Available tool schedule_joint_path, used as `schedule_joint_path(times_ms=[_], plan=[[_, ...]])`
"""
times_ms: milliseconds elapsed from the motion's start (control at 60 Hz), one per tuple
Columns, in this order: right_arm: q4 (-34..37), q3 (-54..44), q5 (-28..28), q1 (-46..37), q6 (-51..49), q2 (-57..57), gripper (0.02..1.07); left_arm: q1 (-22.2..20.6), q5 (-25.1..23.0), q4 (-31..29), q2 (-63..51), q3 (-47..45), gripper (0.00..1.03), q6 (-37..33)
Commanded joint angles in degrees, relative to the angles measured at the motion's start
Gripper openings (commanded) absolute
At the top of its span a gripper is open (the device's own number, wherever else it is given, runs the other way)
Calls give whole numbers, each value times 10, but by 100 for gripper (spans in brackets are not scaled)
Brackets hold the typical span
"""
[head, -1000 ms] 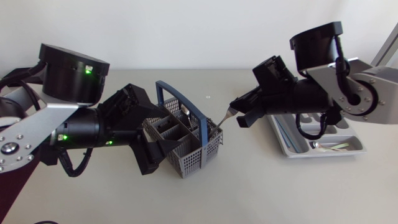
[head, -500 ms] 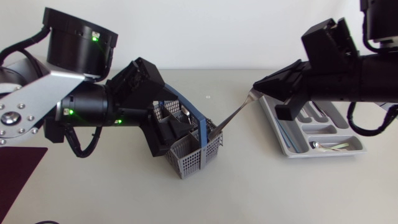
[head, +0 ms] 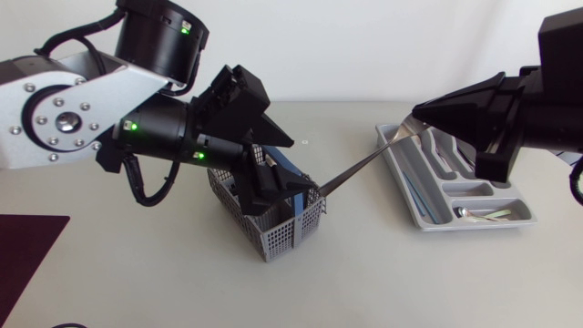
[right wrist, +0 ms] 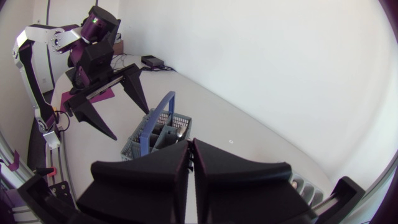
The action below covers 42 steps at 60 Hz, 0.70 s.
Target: Sort the cutlery from the basket into the organizer compartments.
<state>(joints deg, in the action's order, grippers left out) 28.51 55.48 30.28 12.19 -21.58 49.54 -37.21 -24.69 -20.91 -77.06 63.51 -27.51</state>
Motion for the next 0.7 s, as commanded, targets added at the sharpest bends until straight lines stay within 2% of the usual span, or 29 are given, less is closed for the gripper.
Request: schedule_joint_path(times_ms=[0,400,683], plan=[[0,-20,10,-3,-9,-10,7,-2,-23,-13,-30,36,97,-9],[-27,-31,19,13,12,-8,7,-23,-72,-44,-111,93,96,-11],[-43,-35,19,25,27,-2,7,-33,-95,-62,-138,116,86,-12]])
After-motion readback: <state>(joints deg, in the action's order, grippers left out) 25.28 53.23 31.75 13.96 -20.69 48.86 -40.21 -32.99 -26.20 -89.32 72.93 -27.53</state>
